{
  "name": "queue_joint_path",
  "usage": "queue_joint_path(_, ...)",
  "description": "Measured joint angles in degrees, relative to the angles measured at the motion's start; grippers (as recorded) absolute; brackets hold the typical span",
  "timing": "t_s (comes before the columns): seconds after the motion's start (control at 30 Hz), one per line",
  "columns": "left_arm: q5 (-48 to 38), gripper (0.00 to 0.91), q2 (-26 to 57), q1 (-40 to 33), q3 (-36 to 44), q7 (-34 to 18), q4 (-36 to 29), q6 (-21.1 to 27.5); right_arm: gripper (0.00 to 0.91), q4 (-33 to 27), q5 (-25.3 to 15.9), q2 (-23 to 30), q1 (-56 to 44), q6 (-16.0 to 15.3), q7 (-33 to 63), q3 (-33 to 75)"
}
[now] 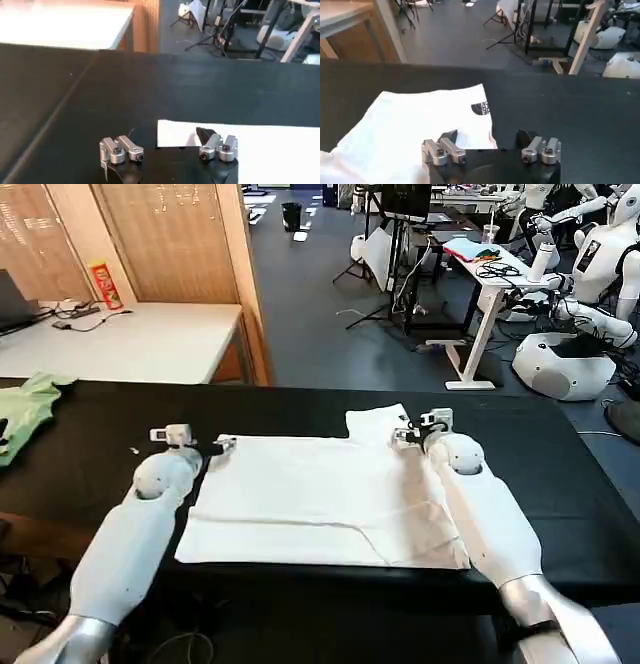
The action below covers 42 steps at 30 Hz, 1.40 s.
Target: Fold and organize the clothes.
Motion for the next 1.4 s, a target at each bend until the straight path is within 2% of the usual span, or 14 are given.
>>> queue_joint_path(0.07,0.6,0.663,-0.2,-0.4,0.0,0.1,0.6,-0.3,0.761,-0.2,-0.1,0.1,0.0,0.0,-0.3,0.1)
queue_joint_path(0.1,0.6,0.517,-0.4,-0.5,0.0,0.1,0.9,-0.4,0.722,-0.2,-0.1,0.1,0.0,0.0,-0.4,0.1)
queue_joint_path(0.13,0.6,0.458,-0.4,-0.7,0.0,0.1,1.2,-0.4,0.712,-0.3,-0.2,0.1,-0.1,0.0,-0.5,0.2)
queue_joint_path(0.17,0.7,0.332,-0.5,-0.7,0.0,0.1,1.4,-0.4,0.653,-0.3,-0.2,0.1,-0.1,0.1,-0.7,0.2)
queue_joint_path(0.2,0.7,0.283,-0.5,-0.8,0.0,0.1,1.5,-0.4,0.653,-0.4,-0.3,0.2,-0.2,0.1,-0.9,0.2)
queue_joint_path(0.23,0.7,0.234,-0.5,-0.8,0.0,0.1,1.5,-0.4,0.478,-0.4,-0.3,0.2,-0.2,0.2,-1.0,0.2)
queue_joint_path(0.27,0.8,0.215,-0.5,-0.7,0.0,0.2,1.4,-0.4,0.429,-0.6,-0.4,0.2,-0.2,0.2,-1.1,0.2)
queue_joint_path(0.3,0.8,0.195,-0.6,-0.6,-0.1,0.3,1.4,-0.5,0.312,-0.7,-0.4,0.2,-0.2,0.2,-1.2,0.3)
queue_joint_path(0.4,1.2,0.185,-0.6,-0.4,-0.1,0.7,1.1,-0.5,0.215,-0.8,-0.5,0.3,-0.1,0.2,-1.3,0.5)
queue_joint_path(0.47,1.5,0.185,-0.6,-0.3,0.0,0.9,0.9,-0.5,0.107,-0.7,-0.4,0.4,-0.2,0.0,-1.3,0.7)
queue_joint_path(0.67,2.7,0.166,-1.0,-0.3,0.0,1.4,1.1,-1.0,0.059,0.1,-0.2,1.0,-1.3,-0.4,-1.3,1.7)
queue_joint_path(0.97,3.0,0.166,-0.1,0.7,-0.8,0.9,-0.8,-1.3,0.049,4.8,-0.1,-1.1,-4.3,3.1,-3.1,2.4)
queue_joint_path(1.17,0.7,0.176,2.2,3.6,-2.4,-0.6,-6.4,-0.4,0.049,15.2,2.2,-5.3,-9.2,2.9,-2.9,3.2)
queue_joint_path(1.4,-1.0,0.166,5.2,10.9,-4.8,-1.3,-17.0,0.7,0.049,29.3,5.6,-11.1,-17.9,-0.2,-1.5,6.3)
